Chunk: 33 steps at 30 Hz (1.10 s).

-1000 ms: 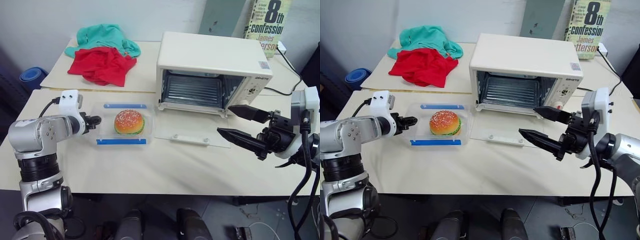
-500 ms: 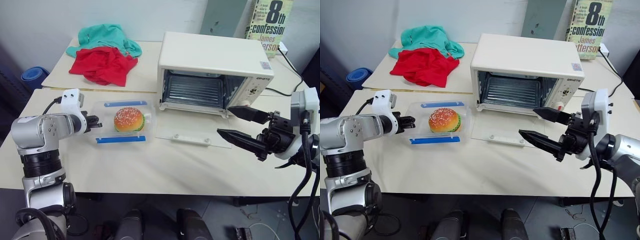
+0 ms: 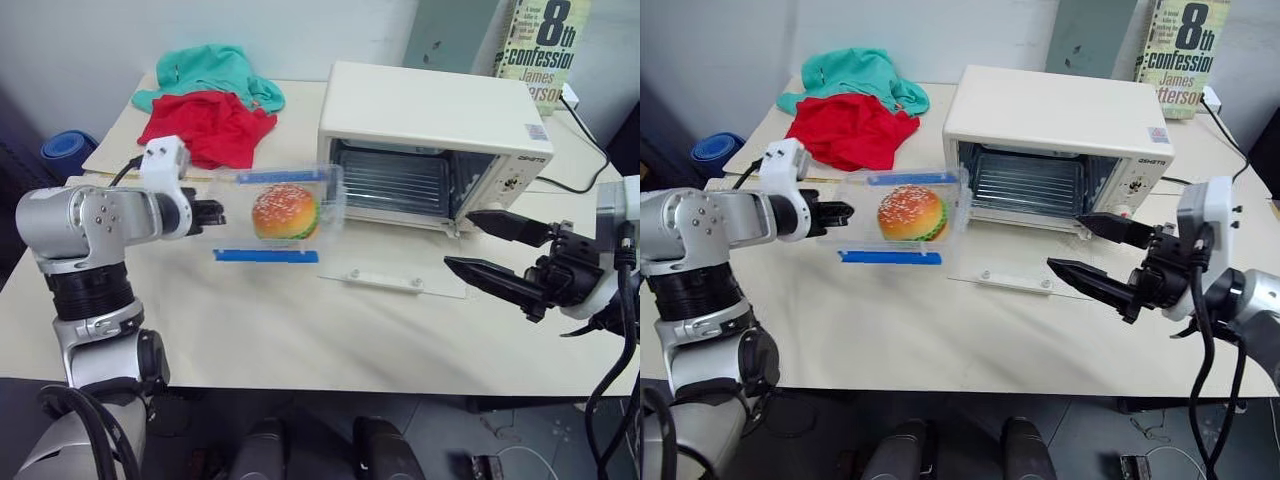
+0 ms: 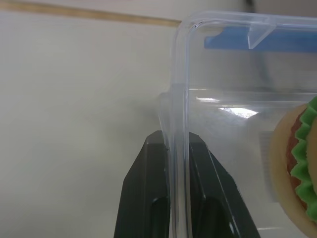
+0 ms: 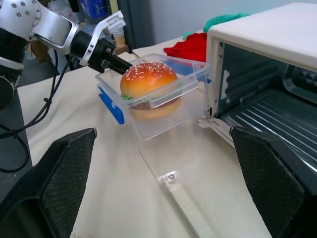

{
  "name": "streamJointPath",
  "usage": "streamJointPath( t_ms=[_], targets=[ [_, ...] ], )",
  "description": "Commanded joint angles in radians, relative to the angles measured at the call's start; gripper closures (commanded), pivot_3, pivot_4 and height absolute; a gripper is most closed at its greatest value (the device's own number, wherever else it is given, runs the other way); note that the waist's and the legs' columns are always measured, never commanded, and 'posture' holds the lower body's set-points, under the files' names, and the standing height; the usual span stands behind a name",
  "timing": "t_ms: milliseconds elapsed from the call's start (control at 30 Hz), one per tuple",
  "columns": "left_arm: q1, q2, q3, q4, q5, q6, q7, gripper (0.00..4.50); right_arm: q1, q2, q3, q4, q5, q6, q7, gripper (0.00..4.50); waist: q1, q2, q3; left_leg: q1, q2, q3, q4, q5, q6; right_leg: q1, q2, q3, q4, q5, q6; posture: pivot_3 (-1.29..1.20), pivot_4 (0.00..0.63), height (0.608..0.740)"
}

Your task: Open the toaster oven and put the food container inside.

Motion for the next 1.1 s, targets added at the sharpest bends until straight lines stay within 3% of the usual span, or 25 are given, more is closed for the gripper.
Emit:
streamJointPath(
  t_ms=[33,300,500,900,933,1100],
  targets=[
    [-0.033,-0.018,-0.06,-0.08,-0.053,-0.001,-0.012,4.46,0.026,-0.014,-0.073,-0.011,-0.004,-0.027,0.013,0.0,-0.001,0.0,0.0,0.0,0.0,0.0,0.0,0.0,-0.001,0.0,0.0,0.0,0.0,0.0,0.0,0.0,0.15,0.74],
    [-0.091,-0.152,-0.236,-0.04,-0.042,-0.056,-0.029,4.46,0.14,0.002,-0.184,-0.039,-0.013,-0.041,0.012,0.0,0.003,0.0,0.0,0.0,-0.004,0.001,0.001,0.0,-0.002,0.0,0.001,0.001,-0.002,0.0,0.0,0.0,0.15,0.74],
    [-0.14,-0.198,-0.334,0.044,-0.023,-0.147,-0.065,4.46,0.197,0.037,-0.202,-0.074,-0.006,-0.064,-0.017,0.0,0.0,0.0,0.0,0.001,-0.005,0.001,0.001,0.0,-0.001,0.0,0.001,0.003,-0.002,0.0,0.001,0.0,0.15,0.74],
    [-0.227,-0.275,-0.365,0.265,0.057,-0.331,-0.066,4.46,0.194,0.062,-0.162,-0.071,-0.03,-0.108,-0.053,0.0,-0.001,-0.001,0.0,0.001,-0.006,0.0,0.001,0.004,0.003,0.001,0.002,0.004,-0.001,0.002,0.003,0.0,0.15,0.74],
    [-0.231,-0.283,-0.356,0.279,0.06,-0.342,-0.063,3.75,0.194,0.06,-0.164,-0.07,-0.03,-0.109,-0.052,0.0,-0.001,-0.001,0.0,0.001,-0.006,0.0,0.001,0.004,0.003,0.0,0.002,0.004,-0.001,0.002,0.003,0.0,0.15,0.74],
    [-0.231,-0.308,-0.335,0.307,0.083,-0.369,-0.04,2.3,0.192,0.058,-0.162,-0.067,-0.03,-0.107,-0.06,0.0,-0.001,-0.001,0.0,0.0,-0.007,-0.001,0.0,0.004,0.003,0.0,0.001,0.004,-0.002,0.002,0.003,0.0,0.15,0.74]
  ],
)
